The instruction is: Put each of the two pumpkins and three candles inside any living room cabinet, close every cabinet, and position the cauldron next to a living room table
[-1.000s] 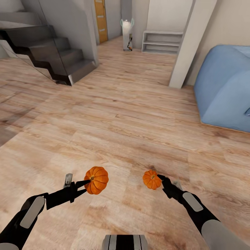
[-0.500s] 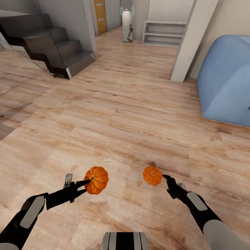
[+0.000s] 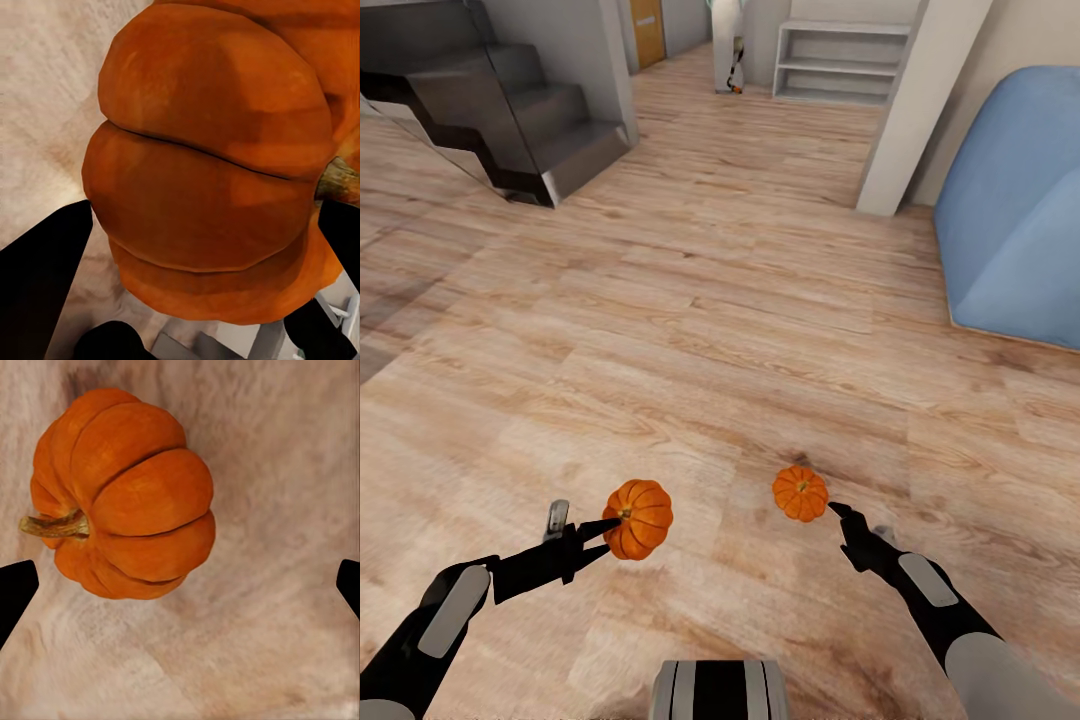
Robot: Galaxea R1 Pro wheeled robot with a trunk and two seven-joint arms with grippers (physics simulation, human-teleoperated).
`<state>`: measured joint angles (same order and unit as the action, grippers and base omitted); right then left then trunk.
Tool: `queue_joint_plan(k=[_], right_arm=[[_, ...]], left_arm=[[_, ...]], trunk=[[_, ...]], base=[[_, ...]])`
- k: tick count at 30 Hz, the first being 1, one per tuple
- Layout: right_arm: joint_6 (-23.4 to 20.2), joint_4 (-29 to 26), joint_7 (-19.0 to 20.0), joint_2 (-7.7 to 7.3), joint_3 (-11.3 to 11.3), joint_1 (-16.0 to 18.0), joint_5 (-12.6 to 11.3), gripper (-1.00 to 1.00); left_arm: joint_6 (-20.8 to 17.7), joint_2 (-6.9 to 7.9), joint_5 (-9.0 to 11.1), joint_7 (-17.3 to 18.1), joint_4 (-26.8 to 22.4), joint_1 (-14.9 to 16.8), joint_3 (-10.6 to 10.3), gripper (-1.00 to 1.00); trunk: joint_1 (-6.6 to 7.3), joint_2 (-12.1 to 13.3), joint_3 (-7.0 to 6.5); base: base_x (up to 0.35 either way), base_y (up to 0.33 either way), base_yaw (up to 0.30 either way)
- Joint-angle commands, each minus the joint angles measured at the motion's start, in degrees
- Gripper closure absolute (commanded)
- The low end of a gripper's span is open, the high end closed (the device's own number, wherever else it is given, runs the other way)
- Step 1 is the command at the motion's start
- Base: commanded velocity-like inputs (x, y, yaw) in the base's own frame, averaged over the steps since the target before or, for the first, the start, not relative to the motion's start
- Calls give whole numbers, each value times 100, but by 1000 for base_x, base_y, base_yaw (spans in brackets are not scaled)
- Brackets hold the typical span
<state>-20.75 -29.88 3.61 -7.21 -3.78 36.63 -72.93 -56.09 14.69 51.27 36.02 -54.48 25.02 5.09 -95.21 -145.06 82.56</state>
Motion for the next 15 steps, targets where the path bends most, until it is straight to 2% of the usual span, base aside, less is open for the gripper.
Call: queue_joint_plan(k=[1,9,15], right_arm=[[-35,1,14,1,-26,2,-11,-100],[-26,0,24,0,-26,2,-11,-100],[-26,0,34,0,-21,2,-9,-100]], left_arm=[[-33,-1,8,22,-1,3,8,100],[-33,-2,8,28,-17,3,1,100],[-33,-2,12,28,-18,3,1,100]], trunk=[[1,-1,3],[1,-1,3],[1,-1,3]], base=[[0,0,0],[3,0,0],[90,15,0]])
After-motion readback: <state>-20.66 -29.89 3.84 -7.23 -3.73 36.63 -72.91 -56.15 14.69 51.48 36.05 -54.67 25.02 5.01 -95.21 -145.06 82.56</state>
